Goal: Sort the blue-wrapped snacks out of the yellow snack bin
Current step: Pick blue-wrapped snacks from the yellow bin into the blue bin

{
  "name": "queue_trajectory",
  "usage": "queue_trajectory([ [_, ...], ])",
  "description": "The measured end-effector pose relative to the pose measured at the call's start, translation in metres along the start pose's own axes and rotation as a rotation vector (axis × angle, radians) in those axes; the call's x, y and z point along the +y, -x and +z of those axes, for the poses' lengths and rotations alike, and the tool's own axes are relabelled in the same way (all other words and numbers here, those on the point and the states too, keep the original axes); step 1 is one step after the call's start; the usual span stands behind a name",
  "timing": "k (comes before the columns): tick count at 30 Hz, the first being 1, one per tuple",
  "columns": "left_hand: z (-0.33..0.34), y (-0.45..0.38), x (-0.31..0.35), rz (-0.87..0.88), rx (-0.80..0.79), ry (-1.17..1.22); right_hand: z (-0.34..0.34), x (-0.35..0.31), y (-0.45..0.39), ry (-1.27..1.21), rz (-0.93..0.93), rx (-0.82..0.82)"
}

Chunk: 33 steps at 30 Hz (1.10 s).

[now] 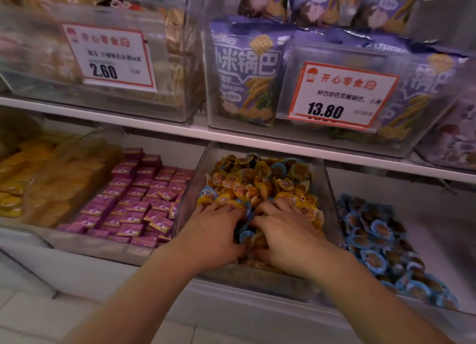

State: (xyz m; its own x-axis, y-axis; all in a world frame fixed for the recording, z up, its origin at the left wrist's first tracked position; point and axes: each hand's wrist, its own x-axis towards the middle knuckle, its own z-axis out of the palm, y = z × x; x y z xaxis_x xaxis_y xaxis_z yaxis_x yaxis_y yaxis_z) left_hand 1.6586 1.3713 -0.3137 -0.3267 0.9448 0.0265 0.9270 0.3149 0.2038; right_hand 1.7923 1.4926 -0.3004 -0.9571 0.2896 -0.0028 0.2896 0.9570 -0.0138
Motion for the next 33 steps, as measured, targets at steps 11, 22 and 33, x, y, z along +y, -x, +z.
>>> queue_trajectory([
  [11,-0.01,0.013,-0.007,-0.05,0.264,0.757,-0.005,0.004,0.001,-0.412,0.118,0.31],
  [22,-0.023,0.014,0.003,-0.238,0.518,1.066,0.001,-0.007,-0.025,-0.157,0.232,-0.027],
  [33,0.005,0.002,0.007,-0.26,0.231,0.026,-0.011,-0.002,-0.031,-0.404,0.3,0.139],
])
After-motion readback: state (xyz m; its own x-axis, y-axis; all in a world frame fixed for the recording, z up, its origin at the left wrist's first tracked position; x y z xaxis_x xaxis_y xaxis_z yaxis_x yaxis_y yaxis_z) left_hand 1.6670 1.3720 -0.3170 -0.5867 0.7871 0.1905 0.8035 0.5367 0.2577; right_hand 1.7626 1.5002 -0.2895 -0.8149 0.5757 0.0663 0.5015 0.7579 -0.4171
